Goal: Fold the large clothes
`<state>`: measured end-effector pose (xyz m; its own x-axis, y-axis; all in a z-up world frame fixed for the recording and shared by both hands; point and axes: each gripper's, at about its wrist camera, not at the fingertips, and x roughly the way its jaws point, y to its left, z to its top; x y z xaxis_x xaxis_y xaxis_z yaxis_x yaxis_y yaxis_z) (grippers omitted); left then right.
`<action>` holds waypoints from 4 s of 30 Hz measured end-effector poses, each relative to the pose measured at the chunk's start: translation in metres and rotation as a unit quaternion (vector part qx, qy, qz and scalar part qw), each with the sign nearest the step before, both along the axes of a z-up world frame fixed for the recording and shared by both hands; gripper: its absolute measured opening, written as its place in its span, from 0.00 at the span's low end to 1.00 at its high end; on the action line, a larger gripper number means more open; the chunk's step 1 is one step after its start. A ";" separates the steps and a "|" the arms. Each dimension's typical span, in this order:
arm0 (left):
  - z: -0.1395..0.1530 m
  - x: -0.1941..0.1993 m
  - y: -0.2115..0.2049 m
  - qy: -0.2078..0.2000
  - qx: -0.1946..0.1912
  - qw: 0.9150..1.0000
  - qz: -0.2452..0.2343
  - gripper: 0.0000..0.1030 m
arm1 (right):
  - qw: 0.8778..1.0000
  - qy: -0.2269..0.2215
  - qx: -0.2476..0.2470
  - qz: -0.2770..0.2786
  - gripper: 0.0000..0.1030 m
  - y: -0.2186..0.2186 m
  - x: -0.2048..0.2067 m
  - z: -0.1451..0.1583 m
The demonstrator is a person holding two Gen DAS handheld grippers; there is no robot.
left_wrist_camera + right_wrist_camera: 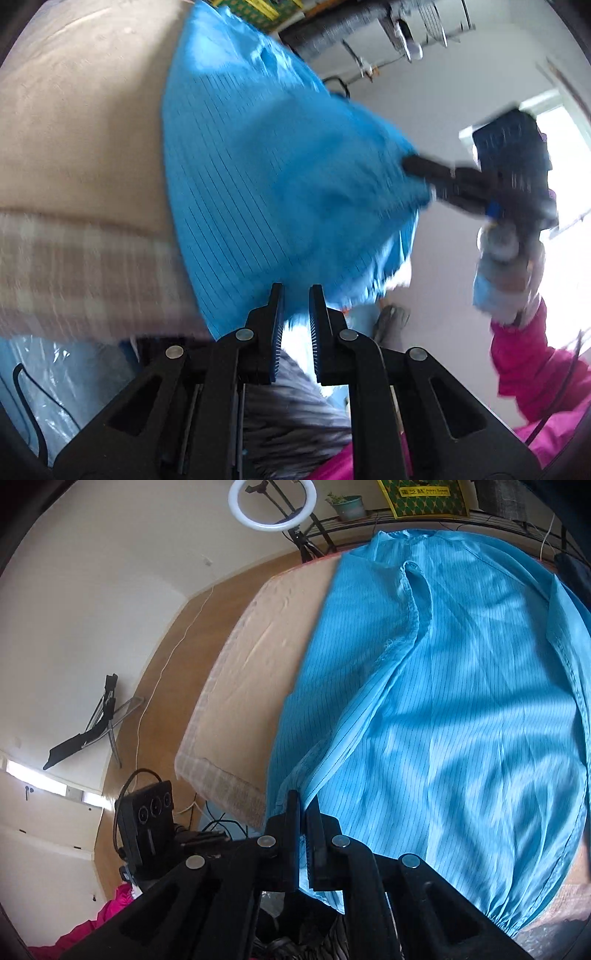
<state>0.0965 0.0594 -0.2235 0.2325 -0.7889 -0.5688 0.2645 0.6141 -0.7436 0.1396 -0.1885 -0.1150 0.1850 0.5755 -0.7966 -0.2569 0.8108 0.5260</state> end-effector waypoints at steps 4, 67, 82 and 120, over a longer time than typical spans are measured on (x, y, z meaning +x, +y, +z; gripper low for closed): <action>0.000 -0.013 0.004 -0.011 0.040 0.999 0.015 0.10 | 1.000 0.020 0.014 -0.015 0.00 -0.012 -0.004 -0.015; 0.129 0.059 -0.069 -0.137 0.178 0.974 0.033 0.37 | 0.932 -0.134 -0.163 -0.296 0.51 -0.207 -0.063 -0.003; 0.092 0.100 -0.187 -0.089 0.195 0.977 0.019 0.37 | 0.921 -0.040 -0.158 -0.353 0.58 -0.382 -0.035 -0.084; 0.181 0.140 -0.230 -0.181 0.219 0.959 0.002 0.37 | 0.956 -0.047 -0.182 -0.227 0.20 -0.382 -0.004 -0.094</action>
<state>0.2363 -0.1706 -0.0429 0.4795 -0.4912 -0.7272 0.4528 0.8483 -0.2745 0.1356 -0.5701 -0.2088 0.4301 0.1069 -0.8965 0.1335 0.9745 0.1802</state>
